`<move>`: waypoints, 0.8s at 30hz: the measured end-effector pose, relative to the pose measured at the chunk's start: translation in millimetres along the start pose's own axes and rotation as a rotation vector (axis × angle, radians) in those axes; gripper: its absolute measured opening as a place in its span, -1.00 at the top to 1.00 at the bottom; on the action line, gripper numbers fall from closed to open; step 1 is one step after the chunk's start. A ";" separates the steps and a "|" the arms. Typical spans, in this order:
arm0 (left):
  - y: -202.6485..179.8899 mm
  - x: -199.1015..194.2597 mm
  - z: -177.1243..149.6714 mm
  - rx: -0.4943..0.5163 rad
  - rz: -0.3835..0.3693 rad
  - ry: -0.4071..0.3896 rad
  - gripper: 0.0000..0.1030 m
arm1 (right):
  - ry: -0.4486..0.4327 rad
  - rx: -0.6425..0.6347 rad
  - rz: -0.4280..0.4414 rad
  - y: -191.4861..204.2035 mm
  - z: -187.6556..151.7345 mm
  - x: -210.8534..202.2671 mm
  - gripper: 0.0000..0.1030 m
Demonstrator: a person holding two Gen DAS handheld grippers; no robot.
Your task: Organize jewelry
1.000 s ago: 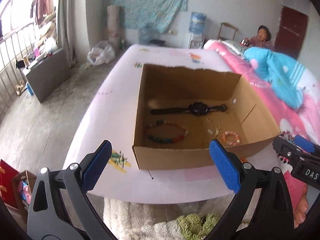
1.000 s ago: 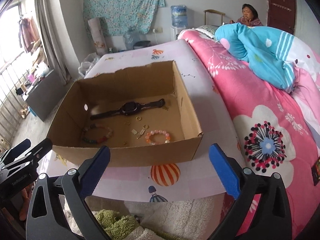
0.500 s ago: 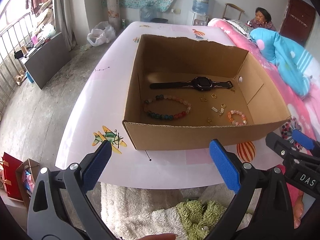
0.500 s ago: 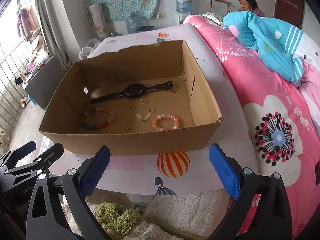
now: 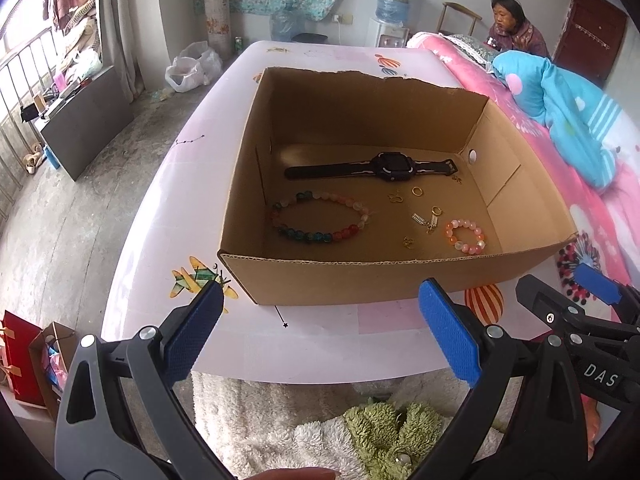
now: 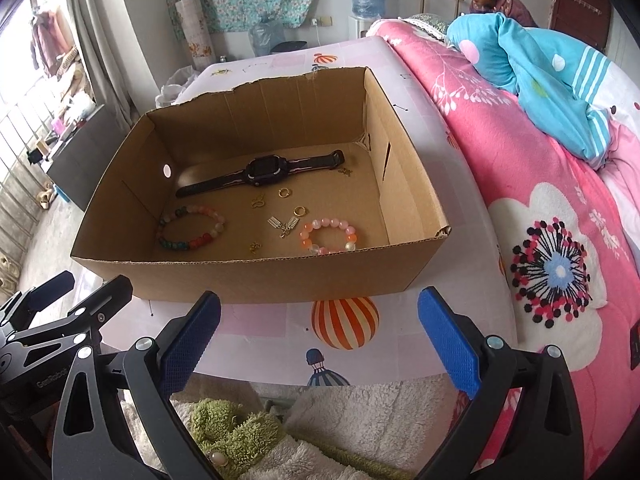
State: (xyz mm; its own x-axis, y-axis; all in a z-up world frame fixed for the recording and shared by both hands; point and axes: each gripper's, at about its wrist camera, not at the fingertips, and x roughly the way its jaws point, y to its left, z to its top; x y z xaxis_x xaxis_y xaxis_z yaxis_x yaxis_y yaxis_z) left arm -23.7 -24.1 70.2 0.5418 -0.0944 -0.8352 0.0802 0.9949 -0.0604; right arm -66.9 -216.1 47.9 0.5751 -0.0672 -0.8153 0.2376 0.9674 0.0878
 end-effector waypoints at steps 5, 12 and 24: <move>-1.4 2.5 0.4 -0.003 -0.007 0.006 -0.84 | 0.009 -0.001 0.003 0.6 0.7 -0.4 -0.87; -1.9 8.0 -1.8 -0.004 -0.011 0.032 -0.84 | 0.015 -0.001 -0.001 -0.3 1.6 0.7 -0.87; -0.7 14.7 -4.5 -0.005 -0.002 0.064 -0.84 | 0.047 0.001 0.004 -0.5 0.4 10.5 -0.87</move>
State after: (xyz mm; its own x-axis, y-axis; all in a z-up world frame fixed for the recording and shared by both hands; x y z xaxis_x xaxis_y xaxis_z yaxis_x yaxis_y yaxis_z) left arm -19.6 -26.0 55.5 0.4868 -0.0938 -0.8685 0.0770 0.9950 -0.0643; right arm -60.7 -217.4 39.6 0.5386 -0.0519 -0.8410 0.2361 0.9674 0.0916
